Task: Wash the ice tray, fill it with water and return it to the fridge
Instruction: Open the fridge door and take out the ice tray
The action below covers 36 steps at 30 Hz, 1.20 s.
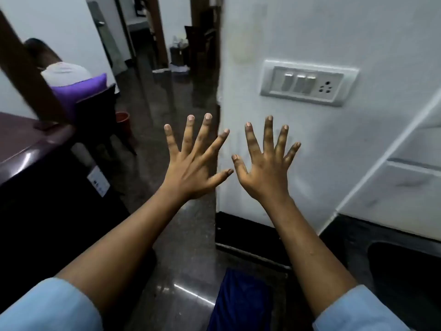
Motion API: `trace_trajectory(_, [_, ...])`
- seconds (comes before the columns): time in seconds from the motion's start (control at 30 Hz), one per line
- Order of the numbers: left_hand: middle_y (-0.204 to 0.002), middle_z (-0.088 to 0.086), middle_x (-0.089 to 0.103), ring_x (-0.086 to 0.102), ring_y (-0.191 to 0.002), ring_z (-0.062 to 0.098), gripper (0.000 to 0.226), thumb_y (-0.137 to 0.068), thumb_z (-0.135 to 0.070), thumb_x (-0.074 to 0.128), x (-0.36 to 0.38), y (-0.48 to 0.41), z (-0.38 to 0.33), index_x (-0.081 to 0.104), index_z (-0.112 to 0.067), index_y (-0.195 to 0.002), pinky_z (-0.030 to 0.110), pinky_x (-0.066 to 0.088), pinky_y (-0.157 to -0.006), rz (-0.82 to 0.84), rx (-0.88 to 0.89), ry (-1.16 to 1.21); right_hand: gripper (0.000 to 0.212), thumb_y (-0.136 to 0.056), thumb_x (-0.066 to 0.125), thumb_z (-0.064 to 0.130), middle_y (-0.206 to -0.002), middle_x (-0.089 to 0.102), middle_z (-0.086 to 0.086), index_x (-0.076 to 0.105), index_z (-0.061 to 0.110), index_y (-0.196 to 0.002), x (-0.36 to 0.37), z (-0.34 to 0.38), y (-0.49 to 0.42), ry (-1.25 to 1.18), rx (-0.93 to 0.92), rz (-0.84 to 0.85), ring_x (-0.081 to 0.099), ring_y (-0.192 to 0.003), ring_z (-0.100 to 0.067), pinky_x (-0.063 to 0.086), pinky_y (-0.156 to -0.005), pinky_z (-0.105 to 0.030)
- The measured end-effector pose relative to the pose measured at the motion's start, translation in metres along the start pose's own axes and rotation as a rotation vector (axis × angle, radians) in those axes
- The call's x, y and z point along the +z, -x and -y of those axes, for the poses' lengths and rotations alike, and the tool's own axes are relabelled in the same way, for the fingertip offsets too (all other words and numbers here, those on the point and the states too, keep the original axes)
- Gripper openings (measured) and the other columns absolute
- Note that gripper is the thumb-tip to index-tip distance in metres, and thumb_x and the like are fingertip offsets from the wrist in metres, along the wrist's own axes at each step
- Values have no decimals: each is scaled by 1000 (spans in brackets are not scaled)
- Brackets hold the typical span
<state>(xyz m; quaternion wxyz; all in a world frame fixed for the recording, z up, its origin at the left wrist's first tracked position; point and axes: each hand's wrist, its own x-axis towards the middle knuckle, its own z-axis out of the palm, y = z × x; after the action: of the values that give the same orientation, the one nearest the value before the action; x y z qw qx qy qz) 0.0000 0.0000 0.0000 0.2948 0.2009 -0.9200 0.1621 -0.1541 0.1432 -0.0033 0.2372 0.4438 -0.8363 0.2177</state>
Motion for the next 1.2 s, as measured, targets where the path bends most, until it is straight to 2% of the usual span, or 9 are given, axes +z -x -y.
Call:
trace_trajectory(0.33, [-179, 12, -2, -2, -163, 46, 97, -93, -89, 33, -42, 123, 123, 9, -36, -170, 85, -1, -116, 62, -285, -195, 83, -96, 45, 66, -176, -8, -5, 11, 39, -166, 41, 152, 2, -217, -203, 77, -8, -159, -44, 1, -115, -81])
trace_trajectory(0.53, [-179, 12, -1, -1, -163, 44, 95, -93, -88, 32, -86, 190, 176, 10, -36, -170, 84, -3, -117, 74, -479, -343, 83, -97, 47, 65, -175, -13, -4, 11, 38, -166, 56, 245, 9, -335, -405, 155, -11, -158, -46, 2, -115, -82])
trace_trajectory(0.8, [-179, 12, -1, -2, -163, 44, 97, -94, -87, 34, -136, 270, 211, 8, -32, -170, 86, -1, -115, 78, -705, -507, 83, -96, 48, 63, -175, -13, -2, 12, 38, -166, 67, 345, 16, -552, -654, 210, -15, -159, -42, -2, -116, -81])
trace_trajectory(0.97, [-179, 12, 0, -1, -163, 43, 95, -95, -85, 36, -164, 314, 215, 11, -33, -170, 85, -1, -116, 108, -772, -585, 81, -96, 48, 64, -176, -7, -3, 15, 38, -166, 68, 399, 44, -668, -779, 224, -7, -160, -42, -1, -118, -78])
trace_trajectory(1.03, [-179, 12, 5, 2, -164, 41, 92, -97, -83, 37, -177, 329, 219, 16, -32, -170, 85, -1, -116, 106, -764, -602, 80, -96, 47, 64, -176, -4, -4, 16, 38, -166, 66, 417, 59, -720, -809, 256, -3, -160, -41, 0, -120, -76])
trace_trajectory(1.2, [-171, 11, 34, 26, -160, 37, 78, -101, -71, 43, -207, 370, 245, 45, -21, -161, 85, 5, -116, 39, -730, -591, 79, -97, 46, 62, -175, 9, -2, 15, 36, -165, 60, 466, 99, -889, -788, 431, 9, -160, -33, 2, -125, -66])
